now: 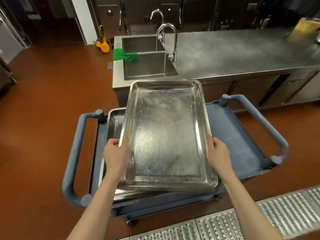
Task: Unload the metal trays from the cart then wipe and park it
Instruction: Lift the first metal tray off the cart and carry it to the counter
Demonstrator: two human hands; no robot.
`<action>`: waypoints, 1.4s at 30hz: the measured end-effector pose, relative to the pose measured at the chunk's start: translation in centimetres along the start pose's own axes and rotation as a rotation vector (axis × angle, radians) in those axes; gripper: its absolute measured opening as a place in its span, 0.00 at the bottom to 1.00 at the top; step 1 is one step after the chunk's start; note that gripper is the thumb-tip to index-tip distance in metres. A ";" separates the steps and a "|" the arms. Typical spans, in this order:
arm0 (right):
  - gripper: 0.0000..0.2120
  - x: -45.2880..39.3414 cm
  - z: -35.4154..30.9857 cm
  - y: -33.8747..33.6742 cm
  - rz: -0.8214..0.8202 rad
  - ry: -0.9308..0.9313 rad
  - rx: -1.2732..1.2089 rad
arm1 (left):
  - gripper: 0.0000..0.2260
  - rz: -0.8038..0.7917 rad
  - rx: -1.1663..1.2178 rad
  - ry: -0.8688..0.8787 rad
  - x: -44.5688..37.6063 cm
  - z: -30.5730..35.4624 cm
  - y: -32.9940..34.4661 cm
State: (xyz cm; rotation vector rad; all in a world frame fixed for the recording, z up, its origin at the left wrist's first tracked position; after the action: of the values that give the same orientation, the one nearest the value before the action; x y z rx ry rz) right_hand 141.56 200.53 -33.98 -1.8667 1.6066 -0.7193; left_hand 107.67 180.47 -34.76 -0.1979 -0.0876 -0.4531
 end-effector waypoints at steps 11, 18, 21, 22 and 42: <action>0.24 2.7 10.2 -13.0 0.152 0.157 -0.035 | 0.10 -0.186 -0.023 0.059 9.3 4.2 11.5; 0.23 6.4 17.8 -21.4 0.309 0.274 -0.014 | 0.07 -0.349 -0.045 0.101 16.5 6.8 19.0; 0.23 8.7 20.9 -25.1 0.375 0.307 -0.018 | 0.07 -0.416 -0.045 0.112 20.5 7.1 22.3; 0.23 9.5 22.0 -26.4 0.397 0.319 -0.023 | 0.08 -0.444 -0.042 0.106 21.9 7.0 23.4; 0.32 32.2 39.2 -41.0 0.780 0.740 -0.052 | 0.03 -1.002 -0.066 0.188 47.6 5.4 39.4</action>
State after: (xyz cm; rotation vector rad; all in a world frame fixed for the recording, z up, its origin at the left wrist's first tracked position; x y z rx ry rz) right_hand 202.03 176.30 -30.59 -0.8450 2.5827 -1.0440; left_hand 167.57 196.01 -30.14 -0.1648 0.0206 -1.4709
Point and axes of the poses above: each hand's wrist, its own x-axis away from the middle knuckle, its own y-axis out of the palm, z = x × y, the point moved 8 cm from there along -x, towards the middle knuckle, and after that the axes turned 12 degrees about x, right-handed, at the moved point
